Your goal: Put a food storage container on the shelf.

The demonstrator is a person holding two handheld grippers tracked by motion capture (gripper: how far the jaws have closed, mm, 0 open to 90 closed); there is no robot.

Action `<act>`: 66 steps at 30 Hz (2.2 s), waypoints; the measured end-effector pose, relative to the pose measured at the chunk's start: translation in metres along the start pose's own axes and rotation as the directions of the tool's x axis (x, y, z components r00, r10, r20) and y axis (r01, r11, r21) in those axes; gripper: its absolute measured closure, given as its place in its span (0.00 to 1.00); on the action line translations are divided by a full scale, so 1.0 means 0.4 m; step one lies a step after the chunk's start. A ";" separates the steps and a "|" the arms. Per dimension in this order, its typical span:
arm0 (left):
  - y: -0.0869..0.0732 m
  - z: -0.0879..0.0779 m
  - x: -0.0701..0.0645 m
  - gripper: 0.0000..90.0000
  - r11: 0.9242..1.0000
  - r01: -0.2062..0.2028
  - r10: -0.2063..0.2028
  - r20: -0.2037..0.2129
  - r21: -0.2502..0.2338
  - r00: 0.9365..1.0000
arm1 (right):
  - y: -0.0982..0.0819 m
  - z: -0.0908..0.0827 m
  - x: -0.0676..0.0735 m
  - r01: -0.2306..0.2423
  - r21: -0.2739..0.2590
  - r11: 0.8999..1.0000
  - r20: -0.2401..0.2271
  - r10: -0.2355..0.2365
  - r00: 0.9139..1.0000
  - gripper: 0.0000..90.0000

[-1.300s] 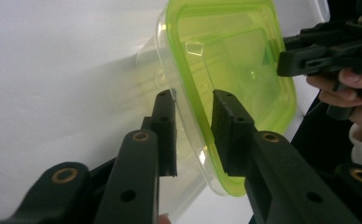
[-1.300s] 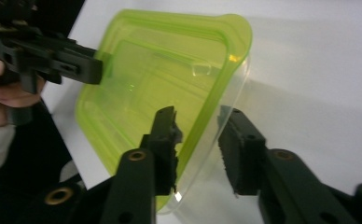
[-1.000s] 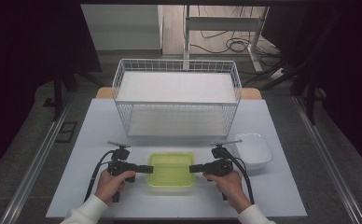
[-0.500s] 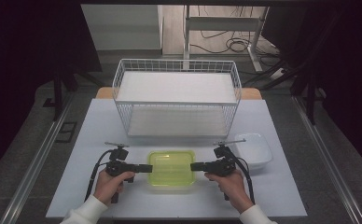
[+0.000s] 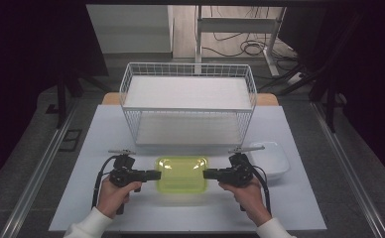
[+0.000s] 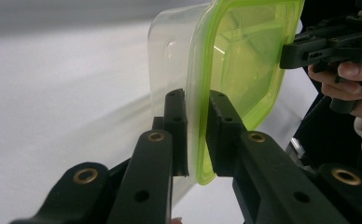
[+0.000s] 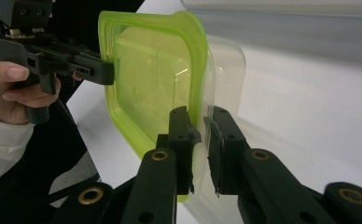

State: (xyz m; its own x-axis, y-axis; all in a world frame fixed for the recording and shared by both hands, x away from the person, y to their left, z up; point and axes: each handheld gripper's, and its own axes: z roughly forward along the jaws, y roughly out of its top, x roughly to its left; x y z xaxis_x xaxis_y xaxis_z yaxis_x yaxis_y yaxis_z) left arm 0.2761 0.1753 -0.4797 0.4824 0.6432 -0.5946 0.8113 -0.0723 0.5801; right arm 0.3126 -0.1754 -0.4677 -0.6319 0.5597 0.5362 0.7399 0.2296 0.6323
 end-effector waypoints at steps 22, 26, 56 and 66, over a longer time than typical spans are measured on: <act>0.032 -0.039 -0.064 0.89 0.991 -0.118 0.115 -0.038 -0.067 0.993 | 0.027 -0.055 0.060 0.146 -0.078 0.986 0.059 -0.142 0.988 0.88; 0.038 -0.040 -0.068 0.89 0.989 -0.128 0.126 -0.039 -0.069 0.991 | 0.031 -0.062 0.061 0.152 -0.084 0.985 0.063 -0.147 0.987 0.88; 0.248 -0.129 -0.150 0.89 0.964 -0.216 0.212 -0.040 -0.157 0.976 | 0.207 -0.162 0.110 0.236 -0.194 0.952 0.081 -0.224 0.971 0.88; 0.352 -0.153 -0.158 0.88 0.958 -0.228 0.227 -0.025 -0.174 0.974 | 0.317 -0.194 0.102 0.231 -0.234 0.945 0.063 -0.222 0.973 0.89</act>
State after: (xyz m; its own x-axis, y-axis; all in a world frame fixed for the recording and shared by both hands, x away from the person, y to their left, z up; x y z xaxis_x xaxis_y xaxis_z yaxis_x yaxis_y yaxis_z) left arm 0.3397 0.1708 -0.3263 0.6456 0.6289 -0.4333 0.6101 -0.0834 0.7879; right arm 0.3629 -0.1851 -0.3223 -0.7645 0.5439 0.3459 0.4991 0.1599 0.8517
